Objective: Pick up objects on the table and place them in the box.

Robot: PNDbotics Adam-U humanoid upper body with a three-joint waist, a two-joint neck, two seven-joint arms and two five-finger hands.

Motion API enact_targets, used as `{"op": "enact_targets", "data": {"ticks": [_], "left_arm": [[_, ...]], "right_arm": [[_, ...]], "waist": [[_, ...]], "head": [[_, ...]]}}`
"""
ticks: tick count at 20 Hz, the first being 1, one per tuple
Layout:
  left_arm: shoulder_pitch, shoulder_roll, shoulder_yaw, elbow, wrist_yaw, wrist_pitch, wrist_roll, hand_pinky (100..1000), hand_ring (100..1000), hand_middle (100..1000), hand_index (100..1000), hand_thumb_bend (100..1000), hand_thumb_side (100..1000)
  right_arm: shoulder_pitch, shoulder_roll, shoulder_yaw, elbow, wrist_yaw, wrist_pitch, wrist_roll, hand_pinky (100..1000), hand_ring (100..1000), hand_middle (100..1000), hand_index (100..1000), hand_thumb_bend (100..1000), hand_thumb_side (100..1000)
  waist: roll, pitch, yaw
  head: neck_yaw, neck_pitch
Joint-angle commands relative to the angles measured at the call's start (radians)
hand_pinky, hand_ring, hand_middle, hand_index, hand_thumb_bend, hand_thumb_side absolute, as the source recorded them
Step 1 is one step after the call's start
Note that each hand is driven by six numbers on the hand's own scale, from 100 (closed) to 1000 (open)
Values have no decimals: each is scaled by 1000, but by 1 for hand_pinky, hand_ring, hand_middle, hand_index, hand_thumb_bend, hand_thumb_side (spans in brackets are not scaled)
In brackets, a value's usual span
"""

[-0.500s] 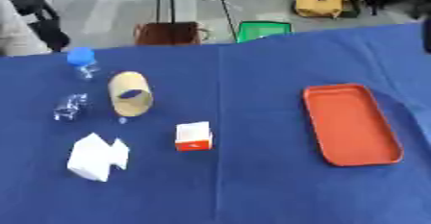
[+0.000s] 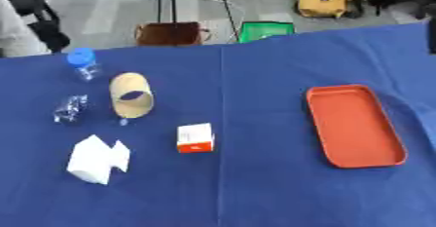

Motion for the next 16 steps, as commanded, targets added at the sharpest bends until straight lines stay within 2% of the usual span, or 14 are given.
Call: {"op": "enact_targets", "data": {"ticks": [1,16], "left_arm": [[-8,17,7,-20,3,-1,3,652,693,745,834,556,891],[-9,19,6,-21,3,-1,3,651,695,746,850,560,886]], "right_arm": [[-14,-17,-9,-22,6,0,-4,610,744,744,819,301,441],[-17,-18,-8,-22,5,-1,-3,610,744,744,820,308,441]], "waist": [[-5,-17,0],[-4,-20,-2]], "head": [[2,-13],[3,-15]]}}
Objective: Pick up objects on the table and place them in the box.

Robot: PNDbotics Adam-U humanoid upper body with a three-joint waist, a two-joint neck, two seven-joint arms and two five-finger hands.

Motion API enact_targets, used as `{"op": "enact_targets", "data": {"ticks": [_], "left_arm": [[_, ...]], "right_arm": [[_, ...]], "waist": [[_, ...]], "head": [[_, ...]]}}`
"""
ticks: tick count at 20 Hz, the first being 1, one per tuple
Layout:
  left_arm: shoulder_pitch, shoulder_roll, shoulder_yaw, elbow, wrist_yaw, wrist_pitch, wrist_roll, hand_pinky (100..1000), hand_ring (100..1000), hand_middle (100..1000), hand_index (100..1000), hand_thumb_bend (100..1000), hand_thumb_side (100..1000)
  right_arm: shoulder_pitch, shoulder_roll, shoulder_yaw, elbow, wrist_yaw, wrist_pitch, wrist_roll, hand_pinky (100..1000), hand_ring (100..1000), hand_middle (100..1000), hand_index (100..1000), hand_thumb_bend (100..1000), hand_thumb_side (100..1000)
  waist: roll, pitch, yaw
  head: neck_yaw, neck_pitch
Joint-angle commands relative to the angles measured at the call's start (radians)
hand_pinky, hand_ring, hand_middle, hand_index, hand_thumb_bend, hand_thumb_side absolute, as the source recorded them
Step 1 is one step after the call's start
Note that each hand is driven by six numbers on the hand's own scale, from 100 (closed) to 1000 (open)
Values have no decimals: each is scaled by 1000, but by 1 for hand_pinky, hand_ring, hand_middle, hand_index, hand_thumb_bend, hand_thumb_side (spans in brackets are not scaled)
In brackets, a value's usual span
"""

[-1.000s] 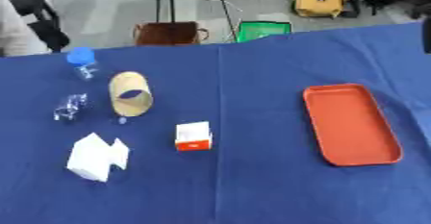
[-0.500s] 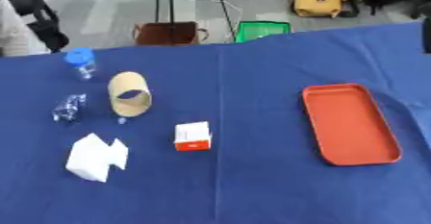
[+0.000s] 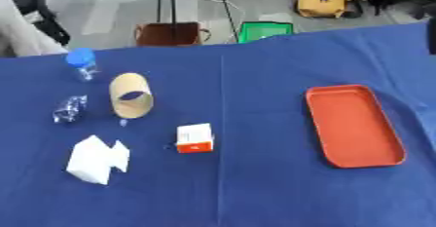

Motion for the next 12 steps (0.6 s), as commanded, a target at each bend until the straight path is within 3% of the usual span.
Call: {"op": "enact_targets", "data": {"ticks": [1,7,8,9,10,11,12], "left_arm": [[-9,19,5,-20,3,-1,2,651,695,746,850,560,886],[-8,21,7,-21,-1,-1,-4,651,697,748,855,594,860],[-8,26,6,-20,-6,1,-10,657,708,754,863,662,819],[-8,30,6,-20,-14,3,-22,657,708,754,863,662,819],[-6,42,6,-20,-29,8,-39,667,727,766,879,761,765],[-4,53,9,-21,-51,15,-63,667,727,766,879,761,765],[0,70,10,-23,-80,22,-94,688,747,785,896,834,723]], "right_arm": [[-16,-18,-8,-22,5,-1,-3,610,744,744,820,308,441],[-16,-18,-8,-22,6,-1,-4,610,745,745,822,312,442],[-15,-18,-8,-22,6,-1,-4,610,745,745,827,313,442],[-15,-18,-8,-22,6,-1,-4,610,745,745,827,313,442],[-15,-19,-8,-22,6,0,-4,611,745,745,830,314,442],[-16,-19,-8,-22,6,0,-3,611,745,745,830,314,442],[-16,-20,-7,-22,7,0,-3,611,745,745,832,315,443]], "waist": [[-4,-20,-1],[-4,-20,-2],[-4,-20,-3],[-4,-20,-4],[-4,-20,-5],[-4,-20,-5],[-4,-21,-7]], "head": [[2,-16],[2,-17],[2,-17],[2,-16],[1,-16],[1,-16],[0,-16]]}}
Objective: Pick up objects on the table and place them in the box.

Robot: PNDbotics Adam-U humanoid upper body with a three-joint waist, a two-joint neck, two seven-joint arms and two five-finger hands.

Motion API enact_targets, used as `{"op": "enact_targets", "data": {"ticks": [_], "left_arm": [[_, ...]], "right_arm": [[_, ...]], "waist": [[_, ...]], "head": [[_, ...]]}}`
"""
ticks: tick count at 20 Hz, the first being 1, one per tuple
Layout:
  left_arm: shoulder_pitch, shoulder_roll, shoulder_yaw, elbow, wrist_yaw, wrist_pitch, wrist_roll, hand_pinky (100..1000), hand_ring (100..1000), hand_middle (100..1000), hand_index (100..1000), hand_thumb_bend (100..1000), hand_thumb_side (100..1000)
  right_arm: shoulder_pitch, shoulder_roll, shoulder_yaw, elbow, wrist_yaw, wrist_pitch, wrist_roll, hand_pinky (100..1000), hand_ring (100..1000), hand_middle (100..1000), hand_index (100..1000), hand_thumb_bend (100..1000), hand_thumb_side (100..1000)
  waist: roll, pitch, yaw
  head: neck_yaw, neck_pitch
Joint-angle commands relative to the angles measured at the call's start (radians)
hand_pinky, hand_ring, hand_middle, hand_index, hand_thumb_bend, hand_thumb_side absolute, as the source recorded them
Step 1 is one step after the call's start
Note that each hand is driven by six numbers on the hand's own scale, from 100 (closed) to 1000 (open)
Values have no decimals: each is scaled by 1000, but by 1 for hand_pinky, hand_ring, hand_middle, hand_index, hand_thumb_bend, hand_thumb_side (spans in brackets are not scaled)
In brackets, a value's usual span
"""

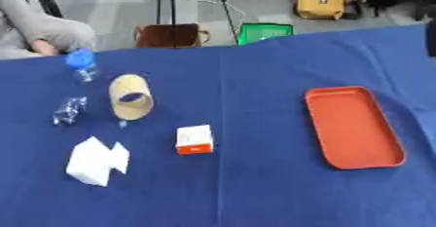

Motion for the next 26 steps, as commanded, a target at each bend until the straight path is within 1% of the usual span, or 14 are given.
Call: {"op": "enact_targets", "data": {"ticks": [1,2,3,4,7,10,11,12,16,19,20,23,26], "left_arm": [[3,73,13,-25,-84,19,-87,688,747,785,896,834,723],[9,91,15,-28,-121,27,-125,703,758,800,901,883,677],[13,106,17,-32,-159,33,-164,703,758,800,901,883,677],[20,121,17,-36,-191,39,-198,717,761,789,886,956,620],[44,171,16,-53,-299,44,-325,725,758,780,880,973,612],[61,195,20,-61,-362,29,-435,733,756,773,875,982,608],[62,197,23,-61,-371,24,-456,733,756,773,875,982,608],[68,203,24,-61,-379,21,-475,740,756,773,876,979,634],[101,236,18,-59,-421,7,-592,743,751,753,865,978,659],[109,245,14,-60,-435,-1,-632,745,752,749,864,984,660],[111,249,11,-59,-438,-4,-642,757,765,758,870,1000,655],[132,289,-33,-46,-454,-30,-710,761,768,758,870,1000,663],[144,317,-56,-33,-455,-51,-752,764,769,750,866,1000,669]], "right_arm": [[-16,-20,-7,-22,6,0,-2,611,745,745,832,315,443],[-17,-21,-7,-22,7,0,-2,611,745,745,833,316,442],[-17,-22,-7,-22,6,0,-2,611,745,745,833,316,442],[-17,-22,-7,-22,6,0,-2,611,745,745,835,318,443],[-18,-25,-8,-22,6,1,-3,611,745,745,835,319,443],[-19,-28,-9,-22,6,0,-5,611,745,745,836,322,442],[-18,-28,-9,-22,6,0,-5,611,745,745,836,322,442],[-19,-29,-9,-22,7,0,-6,610,744,745,838,326,441],[-21,-36,-10,-22,7,-1,-8,610,744,745,838,327,441],[-22,-37,-10,-22,7,0,-9,610,744,745,839,328,441],[-22,-37,-10,-22,7,0,-8,610,744,745,839,330,442],[-22,-39,-7,-22,6,1,-6,610,744,745,840,331,442],[-22,-40,-6,-22,5,2,-5,610,743,745,839,333,442]], "waist": [[-4,-21,-2],[-4,-22,-4],[-4,-22,-5],[-4,-23,-6],[-5,-27,-11],[-8,-30,-15],[-8,-31,-16],[-8,-32,-16],[-9,-38,-19],[-8,-39,-20],[-8,-40,-21],[-6,-45,-28],[-6,-48,-31]], "head": [[0,-9],[-1,-9],[-1,-9],[-2,-8],[-4,-6],[-4,-2],[-4,-1],[-4,0],[-6,5],[-6,7],[-6,8],[-15,16],[-27,21]]}}
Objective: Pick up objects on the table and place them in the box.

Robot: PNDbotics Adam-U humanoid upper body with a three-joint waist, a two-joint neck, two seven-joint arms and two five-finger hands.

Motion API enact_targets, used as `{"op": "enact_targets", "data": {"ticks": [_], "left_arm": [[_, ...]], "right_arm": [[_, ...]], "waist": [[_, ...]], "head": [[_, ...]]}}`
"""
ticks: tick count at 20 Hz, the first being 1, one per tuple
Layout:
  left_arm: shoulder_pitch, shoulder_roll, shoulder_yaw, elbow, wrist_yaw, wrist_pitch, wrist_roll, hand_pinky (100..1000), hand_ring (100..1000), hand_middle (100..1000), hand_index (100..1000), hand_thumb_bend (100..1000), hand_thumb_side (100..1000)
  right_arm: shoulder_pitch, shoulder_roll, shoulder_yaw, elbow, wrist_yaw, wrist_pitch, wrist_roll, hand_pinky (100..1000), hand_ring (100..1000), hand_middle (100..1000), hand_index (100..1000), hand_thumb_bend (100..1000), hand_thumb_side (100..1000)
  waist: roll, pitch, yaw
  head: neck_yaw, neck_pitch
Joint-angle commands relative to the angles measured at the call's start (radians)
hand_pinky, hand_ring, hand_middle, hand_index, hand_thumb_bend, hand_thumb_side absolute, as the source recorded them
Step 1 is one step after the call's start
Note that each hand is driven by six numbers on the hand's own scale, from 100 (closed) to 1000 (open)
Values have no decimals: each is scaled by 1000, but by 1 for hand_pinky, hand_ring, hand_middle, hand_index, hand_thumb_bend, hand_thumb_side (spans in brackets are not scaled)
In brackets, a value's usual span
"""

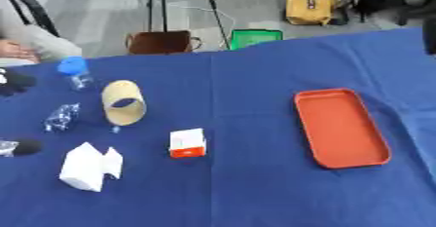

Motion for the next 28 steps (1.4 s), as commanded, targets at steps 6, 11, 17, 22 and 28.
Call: {"op": "enact_targets", "data": {"ticks": [6,11,17,22,28], "left_arm": [[15,97,-43,28,-13,-34,-95,769,777,765,870,1000,676],[11,108,-71,54,-109,-43,-111,783,797,815,901,1000,641],[-20,101,-110,101,-172,-71,-62,790,808,838,978,1000,548],[-63,91,-157,156,-217,-116,1,792,806,824,962,1000,536],[-92,92,-205,204,-253,-160,-14,797,789,772,906,1000,523]], "right_arm": [[-13,-32,-5,-22,3,2,-1,610,743,745,840,335,443],[-15,-31,-3,-22,2,1,1,610,743,745,840,336,443],[-19,-30,-1,-22,0,0,3,609,742,744,840,339,444],[-23,-27,1,-22,-1,-1,5,609,742,744,840,341,445],[-26,-27,2,-22,-3,-2,7,609,742,744,840,345,446]], "waist": [[-3,-22,-5],[-5,-22,-8],[-6,-21,-12],[-8,-20,-18],[-7,-19,-26]], "head": [[-16,10],[-19,10],[-23,9],[-20,7],[-11,4]]}}
